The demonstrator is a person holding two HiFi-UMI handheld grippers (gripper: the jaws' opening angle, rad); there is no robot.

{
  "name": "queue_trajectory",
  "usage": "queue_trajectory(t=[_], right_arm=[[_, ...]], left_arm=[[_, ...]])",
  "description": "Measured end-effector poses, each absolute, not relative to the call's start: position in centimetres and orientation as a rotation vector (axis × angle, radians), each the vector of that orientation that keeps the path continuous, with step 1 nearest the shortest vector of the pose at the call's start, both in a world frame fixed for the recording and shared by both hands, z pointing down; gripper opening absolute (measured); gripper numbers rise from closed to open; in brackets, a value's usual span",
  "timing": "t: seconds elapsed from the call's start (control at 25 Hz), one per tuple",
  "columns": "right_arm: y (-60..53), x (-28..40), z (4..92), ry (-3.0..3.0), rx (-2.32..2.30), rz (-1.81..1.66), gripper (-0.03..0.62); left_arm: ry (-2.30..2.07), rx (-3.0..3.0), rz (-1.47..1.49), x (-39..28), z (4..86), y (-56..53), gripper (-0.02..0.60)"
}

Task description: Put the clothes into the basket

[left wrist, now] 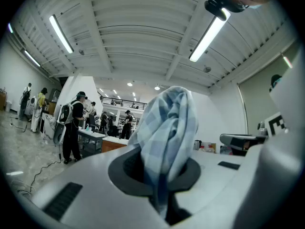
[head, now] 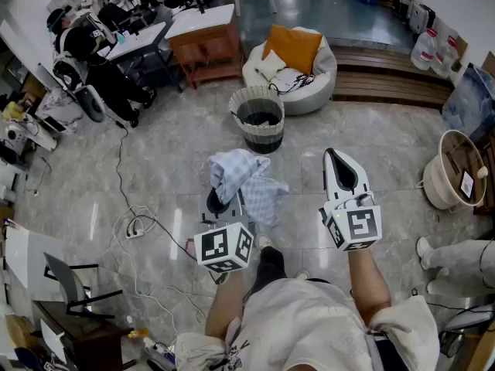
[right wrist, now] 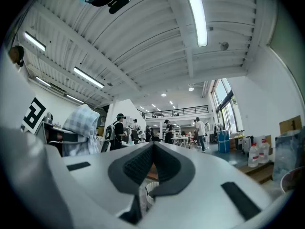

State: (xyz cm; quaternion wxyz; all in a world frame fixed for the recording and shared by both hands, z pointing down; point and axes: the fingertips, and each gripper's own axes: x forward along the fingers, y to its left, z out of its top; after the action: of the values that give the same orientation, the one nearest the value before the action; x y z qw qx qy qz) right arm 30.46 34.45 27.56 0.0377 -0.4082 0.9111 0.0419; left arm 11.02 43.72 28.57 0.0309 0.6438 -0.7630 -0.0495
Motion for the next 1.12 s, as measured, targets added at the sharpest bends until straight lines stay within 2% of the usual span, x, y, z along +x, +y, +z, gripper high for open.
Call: queue_trajectory(t=[0.6,1.12], right_arm=[[33.8,29.5,28.6,2.804,-1.282,0.105,-0.012],[28.4,26.4,29.3,2.799,-1.280,0.081,-0.012]], left_arm=[[-2.338,1.976,-0.134,9.7,29.5,43.4,0.035],[-2.272,2.006,-0.145,6.8,30.3,36.8,0.035]])
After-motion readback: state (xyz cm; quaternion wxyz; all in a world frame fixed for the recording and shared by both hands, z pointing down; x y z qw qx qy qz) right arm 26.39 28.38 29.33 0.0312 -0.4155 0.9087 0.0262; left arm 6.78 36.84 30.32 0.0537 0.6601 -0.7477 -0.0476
